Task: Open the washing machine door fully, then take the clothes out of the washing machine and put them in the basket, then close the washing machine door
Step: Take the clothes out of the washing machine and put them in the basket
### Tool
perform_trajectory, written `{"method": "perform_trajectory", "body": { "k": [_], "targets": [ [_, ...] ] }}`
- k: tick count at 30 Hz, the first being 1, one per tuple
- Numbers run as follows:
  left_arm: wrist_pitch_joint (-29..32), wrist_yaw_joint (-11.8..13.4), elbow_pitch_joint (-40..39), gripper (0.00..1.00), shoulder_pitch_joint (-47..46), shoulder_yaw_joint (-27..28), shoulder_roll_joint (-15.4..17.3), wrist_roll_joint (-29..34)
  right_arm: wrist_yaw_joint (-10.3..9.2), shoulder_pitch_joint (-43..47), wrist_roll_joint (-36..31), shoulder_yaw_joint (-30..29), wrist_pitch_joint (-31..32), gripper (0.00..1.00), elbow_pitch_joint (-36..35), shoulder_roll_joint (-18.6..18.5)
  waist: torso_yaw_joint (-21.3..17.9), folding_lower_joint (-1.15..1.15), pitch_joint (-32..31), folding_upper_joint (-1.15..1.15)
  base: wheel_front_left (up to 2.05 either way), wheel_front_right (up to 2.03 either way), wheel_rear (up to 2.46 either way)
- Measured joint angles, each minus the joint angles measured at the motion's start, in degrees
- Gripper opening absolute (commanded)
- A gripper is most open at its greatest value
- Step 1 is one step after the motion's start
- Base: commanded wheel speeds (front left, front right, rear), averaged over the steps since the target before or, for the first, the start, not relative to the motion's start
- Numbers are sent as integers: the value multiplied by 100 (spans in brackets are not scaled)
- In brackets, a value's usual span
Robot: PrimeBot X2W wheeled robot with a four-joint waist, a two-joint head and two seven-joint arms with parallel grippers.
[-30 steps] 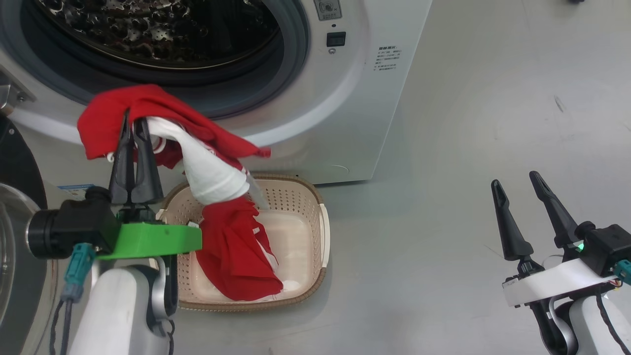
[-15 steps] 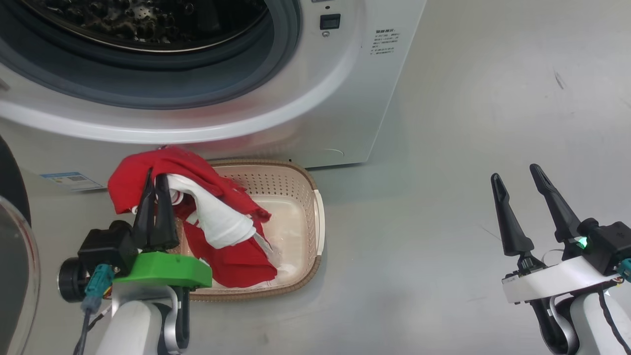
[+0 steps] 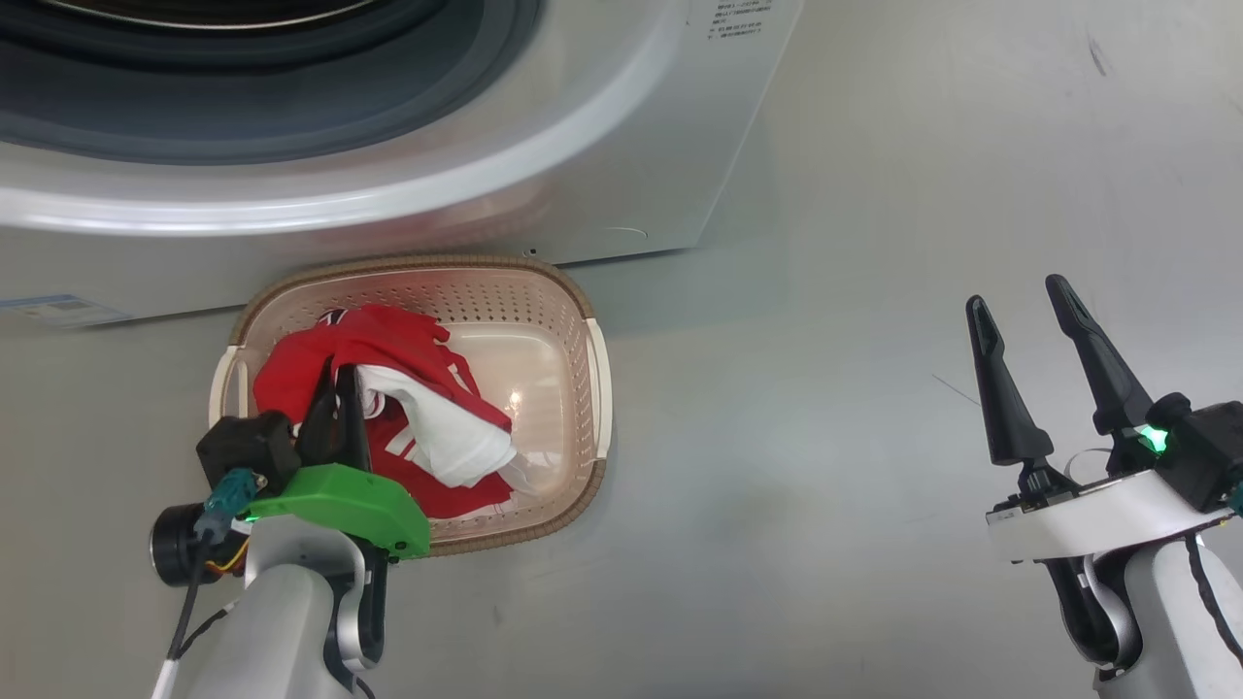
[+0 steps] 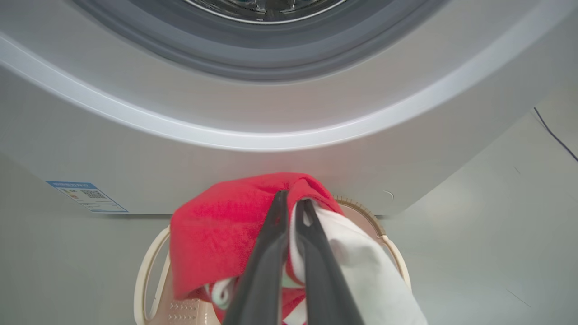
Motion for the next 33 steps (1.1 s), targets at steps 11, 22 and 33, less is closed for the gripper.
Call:
{"method": "perform_trajectory", "body": {
  "k": [11,22,33],
  "targets": [
    [323,0,1257,0,-884,18,-3,-69,1,-440,114,167,0,100,-25,15,-344,0,588,0,0,0,0],
    [498,0,2448,33,-1457,245,-9,-452,1,-672,257,330,0,100,83,35,-773,0,904,0,0,0,0],
    [240,0,3209,100,-1762,489,-16,-610,1,-700,335,270,0,100,175,38,-882,0,897,0,0,0,0]
  ]
}}
